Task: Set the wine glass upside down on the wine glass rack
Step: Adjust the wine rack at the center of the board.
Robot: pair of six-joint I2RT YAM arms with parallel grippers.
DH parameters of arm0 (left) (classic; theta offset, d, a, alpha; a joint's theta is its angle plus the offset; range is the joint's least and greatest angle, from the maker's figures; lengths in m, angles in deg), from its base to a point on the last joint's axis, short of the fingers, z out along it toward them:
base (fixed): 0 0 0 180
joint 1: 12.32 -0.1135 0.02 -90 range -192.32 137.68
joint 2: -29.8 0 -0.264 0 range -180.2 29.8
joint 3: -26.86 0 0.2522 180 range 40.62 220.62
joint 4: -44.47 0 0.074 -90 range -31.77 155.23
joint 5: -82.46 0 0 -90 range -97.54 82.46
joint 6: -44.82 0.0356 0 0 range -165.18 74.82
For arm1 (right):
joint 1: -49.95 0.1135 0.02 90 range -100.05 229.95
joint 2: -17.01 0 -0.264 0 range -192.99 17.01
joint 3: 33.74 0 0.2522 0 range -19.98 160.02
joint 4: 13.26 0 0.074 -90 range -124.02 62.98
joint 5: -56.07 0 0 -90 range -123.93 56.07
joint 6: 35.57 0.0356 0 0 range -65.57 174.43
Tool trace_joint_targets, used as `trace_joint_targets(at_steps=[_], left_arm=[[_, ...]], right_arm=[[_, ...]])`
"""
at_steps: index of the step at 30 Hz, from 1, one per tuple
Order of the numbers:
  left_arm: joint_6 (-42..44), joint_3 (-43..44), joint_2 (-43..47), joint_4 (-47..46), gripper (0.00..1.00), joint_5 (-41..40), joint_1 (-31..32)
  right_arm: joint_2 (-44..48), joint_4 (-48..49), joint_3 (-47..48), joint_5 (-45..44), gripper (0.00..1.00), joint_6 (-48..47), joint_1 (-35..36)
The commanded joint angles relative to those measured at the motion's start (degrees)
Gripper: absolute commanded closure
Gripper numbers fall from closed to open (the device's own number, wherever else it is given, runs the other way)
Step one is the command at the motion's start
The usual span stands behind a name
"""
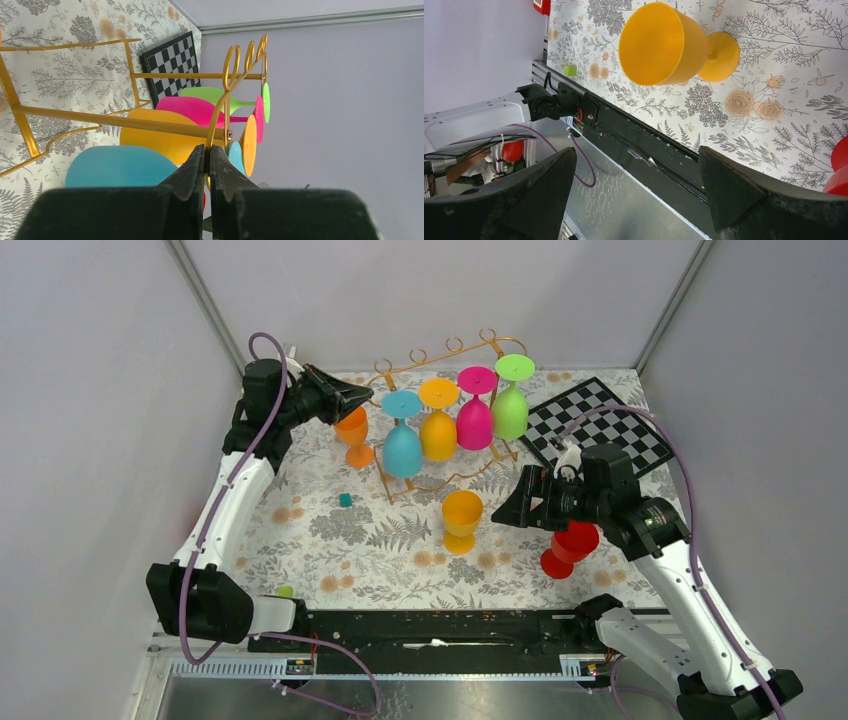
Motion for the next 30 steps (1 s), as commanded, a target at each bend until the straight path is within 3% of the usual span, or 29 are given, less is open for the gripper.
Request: trace_joint_targets(at_steps=[1,7,12,18,21,23,27,30], left_arm=[[-5.15,-0.92,2.5,-6.67,1.0,-2.34,0.28],[-5.8,-0.25,1.51,-6.68,1.0,-2.45,0.97],[-5.91,-0.52,1.22,-6.85,1.0,-2.3,1.27],[-5.43,-1.17,1.27,-6.85,1.0,-2.06,1.28],[-5.61,-1.68,1.53,-7.29,1.0,-2.02,1.28],[-6.48,-2.32,1.71,-8.3,1.0,-1.71,1.34],[-8.89,-3.32,1.81,-10.76,1.0,-0.36,1.52],[-10.27,-3.53,1.89,-12.0,1.0,0.36,1.95]], right_arm=[[0.09,0.58,-0.39,-0.48,0.02,-1.22,-0.74],[-5.03,3.06,-1.62,-0.6,0.02,-3.46,-5.39],[-12.92,13.61,-4.33,6.92,0.12,-0.34,-14.1],[-26.23,20.05,-0.14,9.24,0.37,0.72,-20.12],[-33.21,21.01,2.78,7.76,0.64,-0.49,-21.41],[-37.81,20.95,4.76,6.27,0.76,-1.31,-21.59],[-46.33,20.47,8.56,3.68,0.87,-2.33,-21.52],[-50.06,20.42,10.79,0.99,0.89,-2.57,-21.51]])
